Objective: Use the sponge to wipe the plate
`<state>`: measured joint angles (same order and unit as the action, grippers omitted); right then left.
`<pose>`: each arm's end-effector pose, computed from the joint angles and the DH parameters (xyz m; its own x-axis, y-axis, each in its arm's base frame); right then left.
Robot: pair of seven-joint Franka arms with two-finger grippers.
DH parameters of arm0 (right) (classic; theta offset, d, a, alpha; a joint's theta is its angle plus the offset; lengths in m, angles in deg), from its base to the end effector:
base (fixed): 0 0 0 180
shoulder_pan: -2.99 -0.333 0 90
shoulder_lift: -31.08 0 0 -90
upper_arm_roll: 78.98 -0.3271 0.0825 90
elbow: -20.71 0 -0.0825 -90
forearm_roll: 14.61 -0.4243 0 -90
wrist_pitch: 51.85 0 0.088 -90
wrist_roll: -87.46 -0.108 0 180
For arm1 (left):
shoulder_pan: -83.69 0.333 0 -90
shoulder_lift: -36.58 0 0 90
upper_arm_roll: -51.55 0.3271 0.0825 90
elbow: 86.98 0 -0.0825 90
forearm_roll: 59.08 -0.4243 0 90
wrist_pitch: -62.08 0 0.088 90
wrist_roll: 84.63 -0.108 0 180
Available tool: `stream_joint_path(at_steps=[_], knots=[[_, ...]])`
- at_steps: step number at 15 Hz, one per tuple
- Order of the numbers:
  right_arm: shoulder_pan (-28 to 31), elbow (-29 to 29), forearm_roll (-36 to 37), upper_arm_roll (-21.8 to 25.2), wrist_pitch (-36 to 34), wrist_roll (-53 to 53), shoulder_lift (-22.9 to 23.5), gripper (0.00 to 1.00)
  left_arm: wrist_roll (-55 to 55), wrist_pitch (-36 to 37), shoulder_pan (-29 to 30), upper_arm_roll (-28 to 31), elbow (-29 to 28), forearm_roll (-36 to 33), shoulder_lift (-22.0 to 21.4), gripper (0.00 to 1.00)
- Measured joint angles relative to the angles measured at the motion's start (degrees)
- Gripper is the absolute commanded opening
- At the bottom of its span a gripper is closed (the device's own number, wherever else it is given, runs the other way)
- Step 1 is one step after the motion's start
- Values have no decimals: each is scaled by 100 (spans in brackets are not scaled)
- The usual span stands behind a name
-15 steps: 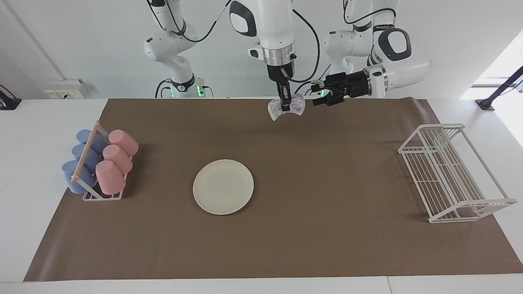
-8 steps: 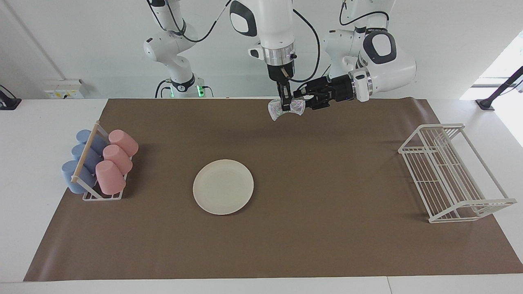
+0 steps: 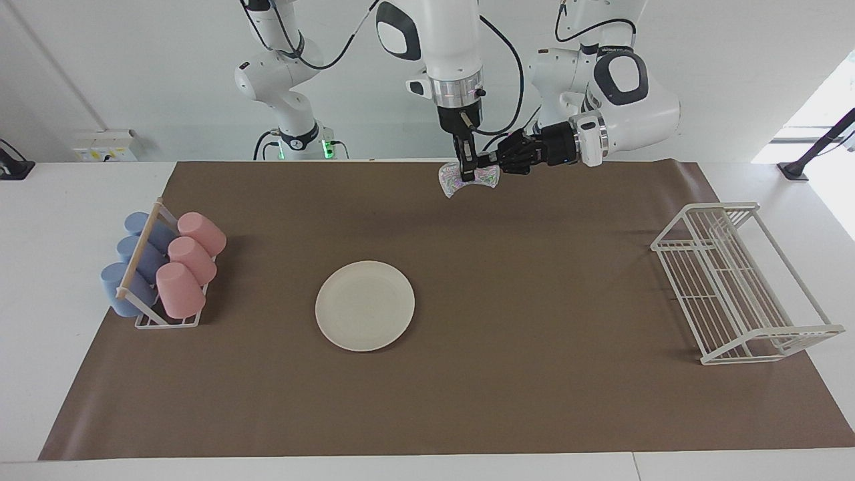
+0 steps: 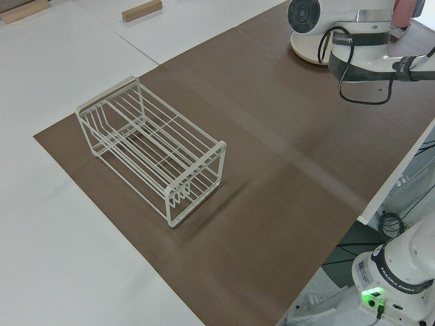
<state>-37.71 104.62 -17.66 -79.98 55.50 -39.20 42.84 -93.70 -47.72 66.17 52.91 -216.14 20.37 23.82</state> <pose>0.5101 0.4584 0.5888 0.0861 -0.9824 -0.1659 -0.9896 -0.0651 -0.1283 0.4857 -0.2137 0.4910 0.9749 0.0281 -0.2211 0.2191 -0.3015 0.9279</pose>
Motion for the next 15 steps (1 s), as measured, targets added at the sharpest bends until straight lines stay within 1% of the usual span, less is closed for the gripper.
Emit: stream_joint_path(at_steps=[3,5,7,12,15], knots=[[14,0,7,9,0,209,-14,100,37,55,0,20,0,0,0,0],[95,20,15,37,-20,903,-93,100,67,74,11,32,0,-2,0,0],[352,89,20,66,-120,1914,-262,100,131,76,37,47,0,-116,0,0],[1383,246,21,97,-885,5119,-713,100,410,65,200,93,1,-1271,4,0],[2007,276,21,109,-1330,7175,-824,100,572,65,387,110,57,-2364,29,0]])
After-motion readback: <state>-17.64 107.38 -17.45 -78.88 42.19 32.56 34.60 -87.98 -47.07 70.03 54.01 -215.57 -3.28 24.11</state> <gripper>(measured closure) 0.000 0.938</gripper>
